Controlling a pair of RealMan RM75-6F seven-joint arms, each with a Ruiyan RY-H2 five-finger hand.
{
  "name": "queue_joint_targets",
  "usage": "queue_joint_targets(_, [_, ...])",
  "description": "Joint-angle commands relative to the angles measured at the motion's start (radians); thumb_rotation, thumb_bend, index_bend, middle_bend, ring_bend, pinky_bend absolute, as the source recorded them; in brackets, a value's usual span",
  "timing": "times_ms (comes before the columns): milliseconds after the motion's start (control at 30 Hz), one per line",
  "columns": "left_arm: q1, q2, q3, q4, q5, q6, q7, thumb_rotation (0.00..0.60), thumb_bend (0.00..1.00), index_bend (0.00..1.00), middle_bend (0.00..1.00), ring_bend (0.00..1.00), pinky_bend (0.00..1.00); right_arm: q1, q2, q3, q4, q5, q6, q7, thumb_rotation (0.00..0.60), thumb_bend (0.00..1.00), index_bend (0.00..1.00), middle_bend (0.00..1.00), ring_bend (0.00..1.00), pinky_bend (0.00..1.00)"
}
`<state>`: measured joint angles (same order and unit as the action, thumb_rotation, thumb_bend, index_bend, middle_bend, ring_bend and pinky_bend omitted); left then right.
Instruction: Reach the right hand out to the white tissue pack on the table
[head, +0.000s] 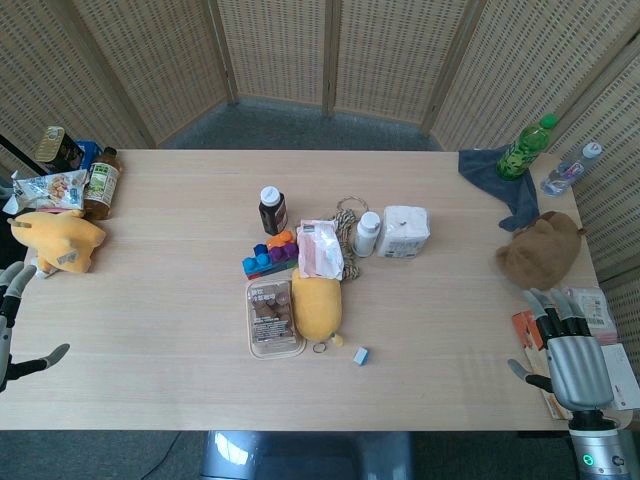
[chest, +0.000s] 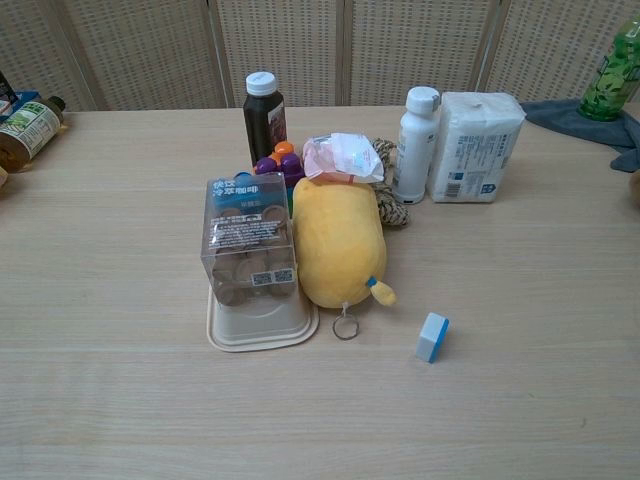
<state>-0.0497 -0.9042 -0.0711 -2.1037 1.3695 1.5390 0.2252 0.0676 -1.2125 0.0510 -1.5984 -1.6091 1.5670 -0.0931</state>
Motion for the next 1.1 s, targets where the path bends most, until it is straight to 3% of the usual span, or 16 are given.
queue_joint_targets(33, [0.0, 0.001, 0.0, -0.001, 0.002, 0.001, -0.001, 0.6, 0.0, 0.08, 0.0, 0.0, 0.0, 0.0, -0.001, 0.0, 0.002, 0.001, -0.001, -0.001, 0.6, 0.0, 0.0, 0.0, 0.0, 0.0])
queue_joint_targets(300, [-0.001, 0.019, -0.015, -0.001, -0.014, 0.004, -0.032, 0.6, 0.0, 0.09, 0.0, 0.0, 0.0, 0.055, -0.015, 0.019, 0.013, 0.033, -0.095, -0.018, 0.6, 0.0, 0.0, 0.0, 0.0, 0.0])
queue_joint_targets(467, [-0.004, 0.016, -0.018, 0.009, -0.021, 0.001, -0.028, 0.6, 0.0, 0.09, 0.0, 0.0, 0.0, 0.165, -0.025, 0.092, -0.017, 0.109, -0.24, -0.003, 0.6, 0.0, 0.0, 0.0, 0.0, 0.0])
queue_joint_targets(733, [-0.016, -0.003, -0.034, 0.042, -0.061, -0.006, -0.011, 0.6, 0.0, 0.11, 0.0, 0.0, 0.0, 0.36, -0.107, 0.218, 0.008, 0.251, -0.43, -0.148, 0.6, 0.0, 0.0, 0.0, 0.0, 0.0])
queue_joint_targets(900, [-0.028, -0.023, -0.045, 0.065, -0.103, -0.017, 0.015, 0.6, 0.0, 0.11, 0.0, 0.0, 0.0, 0.48, -0.183, 0.272, 0.075, 0.379, -0.539, -0.257, 0.6, 0.0, 0.0, 0.0, 0.0, 0.0])
queue_joint_targets(1100, [-0.034, -0.041, -0.054, 0.102, -0.129, -0.012, 0.043, 0.6, 0.0, 0.11, 0.0, 0.0, 0.0, 0.615, -0.274, 0.286, 0.239, 0.457, -0.672, -0.298, 0.6, 0.0, 0.0, 0.0, 0.0, 0.0])
